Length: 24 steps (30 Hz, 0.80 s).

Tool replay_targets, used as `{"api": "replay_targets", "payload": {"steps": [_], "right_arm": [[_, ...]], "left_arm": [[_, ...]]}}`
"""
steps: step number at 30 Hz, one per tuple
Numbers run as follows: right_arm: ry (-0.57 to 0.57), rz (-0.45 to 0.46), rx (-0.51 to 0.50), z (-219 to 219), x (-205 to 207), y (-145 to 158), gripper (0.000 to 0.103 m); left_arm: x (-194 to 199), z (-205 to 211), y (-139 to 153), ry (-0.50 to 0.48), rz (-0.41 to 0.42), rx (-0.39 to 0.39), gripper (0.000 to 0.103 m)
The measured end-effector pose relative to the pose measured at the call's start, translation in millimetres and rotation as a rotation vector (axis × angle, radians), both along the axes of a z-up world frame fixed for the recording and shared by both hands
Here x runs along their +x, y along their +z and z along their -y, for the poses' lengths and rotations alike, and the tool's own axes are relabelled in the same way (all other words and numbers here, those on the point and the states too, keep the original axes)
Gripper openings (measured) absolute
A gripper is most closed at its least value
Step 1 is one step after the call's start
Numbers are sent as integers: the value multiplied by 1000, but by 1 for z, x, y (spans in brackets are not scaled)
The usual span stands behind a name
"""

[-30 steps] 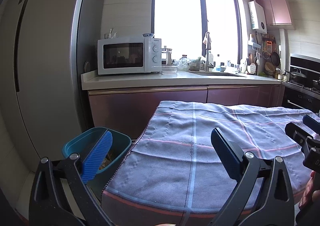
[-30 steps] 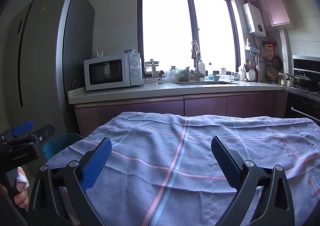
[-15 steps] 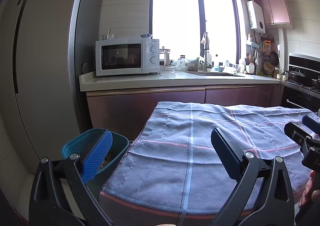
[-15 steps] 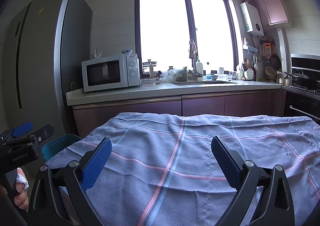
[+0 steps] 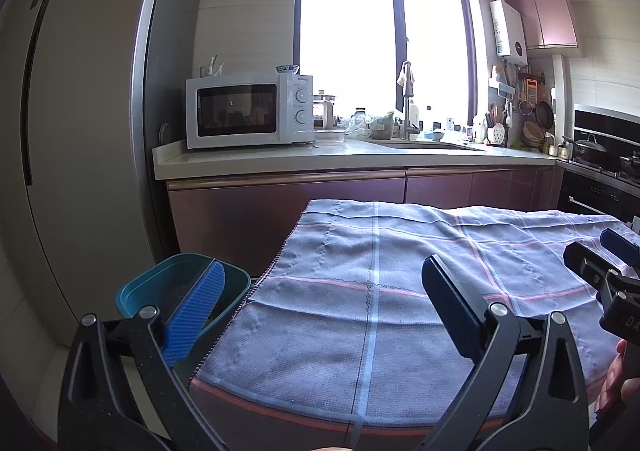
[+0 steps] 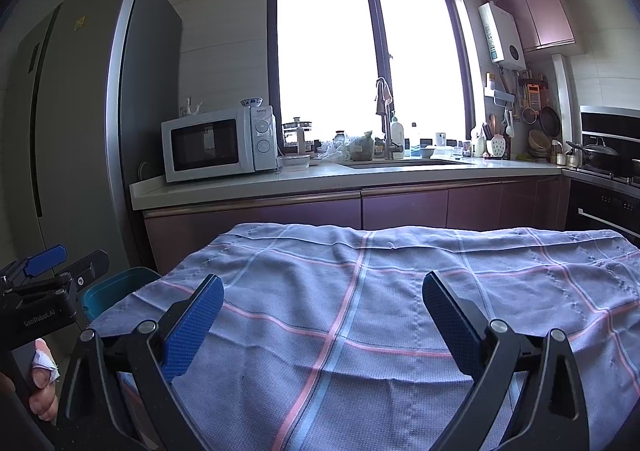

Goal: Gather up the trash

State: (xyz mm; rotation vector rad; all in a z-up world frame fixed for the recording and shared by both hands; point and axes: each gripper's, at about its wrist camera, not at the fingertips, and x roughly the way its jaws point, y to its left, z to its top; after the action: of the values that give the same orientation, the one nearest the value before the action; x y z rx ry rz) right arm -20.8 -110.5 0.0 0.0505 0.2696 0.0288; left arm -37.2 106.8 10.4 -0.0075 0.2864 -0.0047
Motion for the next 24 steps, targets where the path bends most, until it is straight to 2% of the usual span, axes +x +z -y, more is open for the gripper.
{"api": "replay_targets", "payload": {"steps": [24], "right_arm": [[-13, 8, 11, 5, -4, 0, 96]], "left_arm": [[1, 4, 0, -4, 23, 4, 97]]}}
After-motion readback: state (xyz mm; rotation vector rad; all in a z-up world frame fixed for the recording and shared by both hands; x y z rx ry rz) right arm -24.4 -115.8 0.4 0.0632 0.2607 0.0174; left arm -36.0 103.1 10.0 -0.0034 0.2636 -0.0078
